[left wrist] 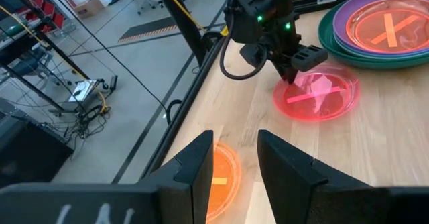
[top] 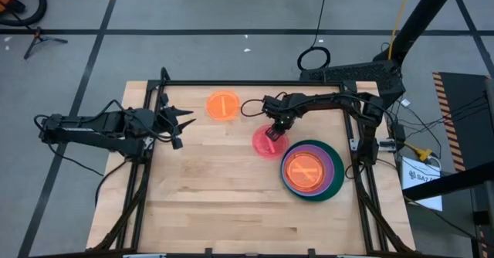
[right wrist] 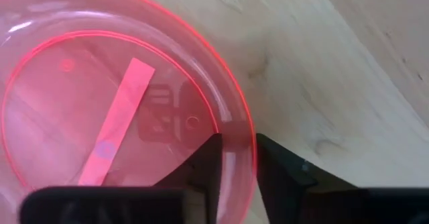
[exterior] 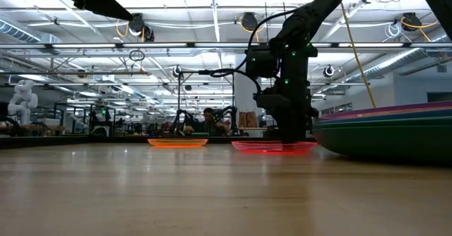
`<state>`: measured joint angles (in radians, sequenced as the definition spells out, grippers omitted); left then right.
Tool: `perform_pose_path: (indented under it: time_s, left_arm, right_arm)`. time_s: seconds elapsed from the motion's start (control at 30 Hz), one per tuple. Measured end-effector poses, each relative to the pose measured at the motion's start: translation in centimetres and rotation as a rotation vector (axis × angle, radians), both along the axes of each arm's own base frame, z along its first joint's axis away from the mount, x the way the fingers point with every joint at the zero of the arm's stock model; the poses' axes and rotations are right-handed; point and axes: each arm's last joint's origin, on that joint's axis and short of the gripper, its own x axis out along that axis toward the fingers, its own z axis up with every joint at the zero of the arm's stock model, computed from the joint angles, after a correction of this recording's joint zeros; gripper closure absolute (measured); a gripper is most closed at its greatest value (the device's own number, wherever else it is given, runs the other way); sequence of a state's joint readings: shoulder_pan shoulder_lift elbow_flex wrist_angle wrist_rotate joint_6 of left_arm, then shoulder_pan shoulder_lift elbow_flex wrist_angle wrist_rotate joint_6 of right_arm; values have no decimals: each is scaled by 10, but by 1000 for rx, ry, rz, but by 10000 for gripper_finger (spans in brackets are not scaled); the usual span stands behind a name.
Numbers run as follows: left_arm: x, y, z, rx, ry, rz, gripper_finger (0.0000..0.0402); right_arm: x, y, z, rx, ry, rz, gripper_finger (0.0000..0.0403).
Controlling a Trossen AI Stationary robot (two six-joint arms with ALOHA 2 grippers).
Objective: Stack plastic plates
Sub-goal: Stack the small pink plate on top of the bottom small orange plate
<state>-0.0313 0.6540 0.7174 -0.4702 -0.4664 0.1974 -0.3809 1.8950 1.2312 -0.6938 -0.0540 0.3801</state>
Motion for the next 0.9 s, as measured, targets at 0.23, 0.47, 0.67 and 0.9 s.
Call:
perform_pose_path:
  time_s: [0.23,0.47,0.67,0.9]
  left_arm:
    - [0,0,0,0,1,0,277]
    - [0,0,0,-5,3,2,277]
    - [0,0,-1,-8,5,3,277]
    - [0,0,-1,-13,3,6,277]
  right_arm:
    - [0,0,1,3,-7,-11,380]
    - [4,-1,9,5,-14,-25,401]
    - [15,-6,23,-19,-68,-18,402]
    - [31,-11,48,-58,-150,12,402]
